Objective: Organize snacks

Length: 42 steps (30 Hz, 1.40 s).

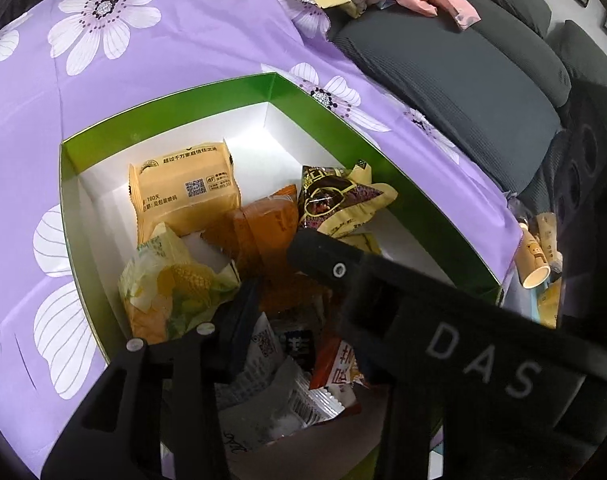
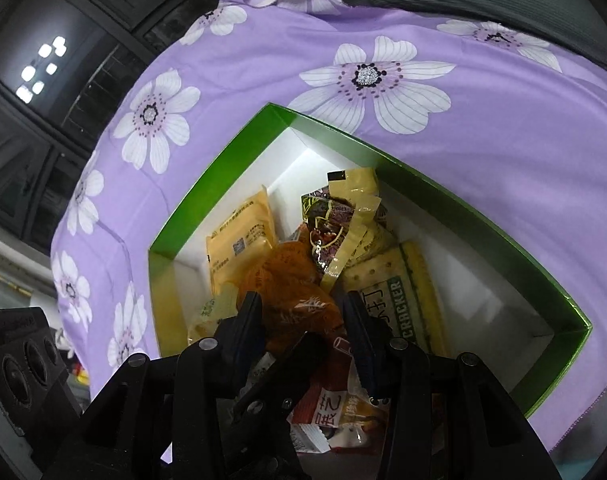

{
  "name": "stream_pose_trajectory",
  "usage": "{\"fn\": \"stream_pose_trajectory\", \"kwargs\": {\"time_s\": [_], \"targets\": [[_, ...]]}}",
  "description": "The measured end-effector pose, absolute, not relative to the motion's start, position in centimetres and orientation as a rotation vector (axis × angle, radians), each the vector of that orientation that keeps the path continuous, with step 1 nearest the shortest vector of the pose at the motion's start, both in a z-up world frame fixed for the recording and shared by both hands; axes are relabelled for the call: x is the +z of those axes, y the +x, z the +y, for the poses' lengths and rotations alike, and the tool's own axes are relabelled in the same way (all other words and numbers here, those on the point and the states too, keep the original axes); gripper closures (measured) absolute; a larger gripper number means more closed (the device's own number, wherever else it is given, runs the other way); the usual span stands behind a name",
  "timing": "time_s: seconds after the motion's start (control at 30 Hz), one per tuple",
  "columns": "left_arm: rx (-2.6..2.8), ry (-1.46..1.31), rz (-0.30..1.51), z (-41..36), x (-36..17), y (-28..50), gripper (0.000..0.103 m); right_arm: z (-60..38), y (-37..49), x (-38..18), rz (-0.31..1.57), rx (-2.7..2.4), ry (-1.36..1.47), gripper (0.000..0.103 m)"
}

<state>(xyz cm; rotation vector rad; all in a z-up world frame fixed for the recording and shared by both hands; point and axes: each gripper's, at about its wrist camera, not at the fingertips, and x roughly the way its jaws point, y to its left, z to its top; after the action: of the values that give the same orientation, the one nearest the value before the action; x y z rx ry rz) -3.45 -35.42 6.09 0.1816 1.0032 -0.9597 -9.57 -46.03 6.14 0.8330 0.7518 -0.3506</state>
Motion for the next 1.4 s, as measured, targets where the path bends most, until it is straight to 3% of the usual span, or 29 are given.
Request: {"fn": "stream_pose_trajectory", "kwargs": {"time_s": [0.8, 1.0, 1.07, 1.17, 1.3, 1.4], "targets": [[-0.941, 0.193, 0.993, -35.2, 6.0, -3.7, 0.061, -45.7, -9.5, 6.2, 0.774, -0.356, 0.813, 0.057], [-0.905, 0.182, 0.984, -34.0, 7.9, -4.6, 0.042, -45.4, -11.0, 8.0, 0.712, -0.418, 0.785, 0.054], [-0.854, 0.197, 0.938, -33.3, 8.8, -4.9, 0.025, -45.1, -11.4, 8.7, 0.684, -0.386, 0.789, 0.054], [-0.805, 0.233, 0.868, -32.2, 10.3, -5.6, 0.020, -44.3, -11.8, 9.8, 0.670, -0.383, 0.752, 0.039], [-0.771, 0.247, 0.818, -30.5, 12.0, -6.3, 0.013, -43.0, -12.2, 11.3, 0.639, -0.416, 0.690, 0.034], [-0.753, 0.232, 0.774, -28.9, 13.0, -6.7, 0.001, -42.0, -12.9, 12.5, 0.598, -0.387, 0.657, 0.022]]}}
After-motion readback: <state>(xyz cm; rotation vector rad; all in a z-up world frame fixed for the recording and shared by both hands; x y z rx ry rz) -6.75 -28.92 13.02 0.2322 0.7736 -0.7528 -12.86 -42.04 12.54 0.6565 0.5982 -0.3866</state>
